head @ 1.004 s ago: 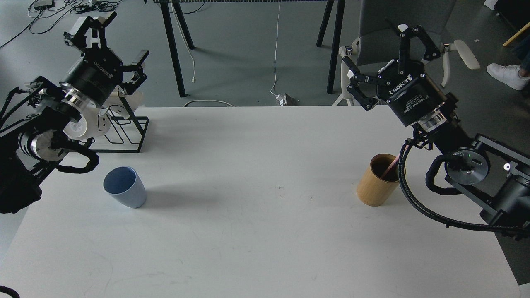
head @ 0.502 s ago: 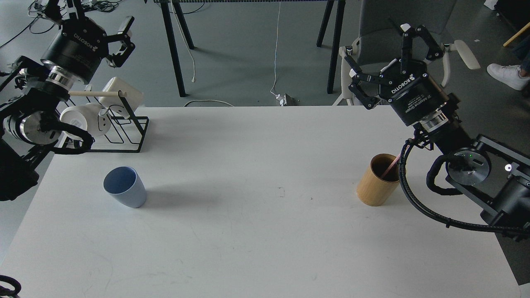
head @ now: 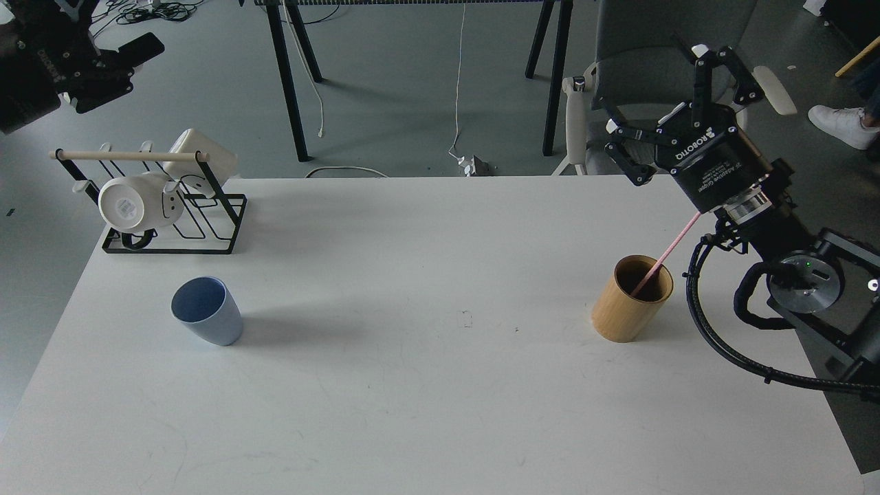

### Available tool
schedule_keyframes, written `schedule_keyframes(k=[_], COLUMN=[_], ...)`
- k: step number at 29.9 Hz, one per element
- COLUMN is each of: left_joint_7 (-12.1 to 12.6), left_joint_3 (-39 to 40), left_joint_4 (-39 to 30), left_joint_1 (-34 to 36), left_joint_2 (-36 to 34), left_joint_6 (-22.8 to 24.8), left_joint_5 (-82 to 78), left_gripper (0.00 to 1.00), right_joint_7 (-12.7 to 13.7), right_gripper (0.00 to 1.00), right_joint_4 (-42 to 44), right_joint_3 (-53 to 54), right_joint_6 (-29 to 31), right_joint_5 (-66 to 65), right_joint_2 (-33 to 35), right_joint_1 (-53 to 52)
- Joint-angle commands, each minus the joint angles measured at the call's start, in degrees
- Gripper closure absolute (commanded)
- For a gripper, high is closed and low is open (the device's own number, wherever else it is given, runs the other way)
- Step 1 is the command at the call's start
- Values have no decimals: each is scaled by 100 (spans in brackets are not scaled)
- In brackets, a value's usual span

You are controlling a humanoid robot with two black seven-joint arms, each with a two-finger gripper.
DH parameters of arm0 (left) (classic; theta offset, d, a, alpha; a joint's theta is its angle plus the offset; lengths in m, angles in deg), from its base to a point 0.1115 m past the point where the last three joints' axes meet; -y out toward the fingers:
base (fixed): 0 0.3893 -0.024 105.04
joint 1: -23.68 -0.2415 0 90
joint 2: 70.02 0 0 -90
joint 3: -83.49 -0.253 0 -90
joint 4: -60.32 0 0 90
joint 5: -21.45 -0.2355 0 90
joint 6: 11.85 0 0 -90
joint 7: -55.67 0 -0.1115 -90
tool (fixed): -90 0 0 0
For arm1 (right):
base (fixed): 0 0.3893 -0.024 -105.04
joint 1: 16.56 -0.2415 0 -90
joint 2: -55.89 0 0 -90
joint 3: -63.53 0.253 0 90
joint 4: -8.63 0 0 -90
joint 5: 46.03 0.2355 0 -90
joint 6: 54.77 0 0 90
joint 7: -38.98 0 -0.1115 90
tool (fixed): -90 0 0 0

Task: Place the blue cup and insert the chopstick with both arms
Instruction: 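Raise the left arm away from the rack toward the blue cup, then lower the left gripper and reach to the side of the blue cup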

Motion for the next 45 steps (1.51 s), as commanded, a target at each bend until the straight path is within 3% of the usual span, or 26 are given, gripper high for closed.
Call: schedule_keyframes(k=[1, 6, 8, 14, 31, 38, 45], left_joint_7=[1, 1, 1, 1, 1, 1, 1], left_joint_3=[-292, -766, -1047, -1593, -1593, -1593, -1585], left_joint_4=[-235, -78, 369, 1557, 1874, 2471, 2525], left_joint_1=[6, -11, -64, -108, -547, -837, -934], left_joint_2=[-427, -604, -516, 573, 1382, 1664, 1857], left_joint_6=[-3, -3, -3, -3, -3, -166, -228], left_joint_5=[-1170, -2786, -3507, -4318, -4732, -4749, -4732], left_gripper=[0, 1, 1, 1, 2, 2, 3], right_joint_7=[0, 0, 0, 0, 0, 0, 0], right_gripper=[6, 6, 6, 5, 5, 5, 5], right_joint_4=[-1, 8, 17, 61, 70, 61, 52], right_joint_3=[23, 23, 23, 23, 23, 23, 14], right_joint_6=[0, 0, 0, 0, 0, 0, 0], right_joint_5=[0, 0, 0, -9, -9, -9, -9], right_joint_2=[51, 51, 51, 60, 236, 236, 236], right_joint_1=[71, 151, 203, 326, 458, 458, 511])
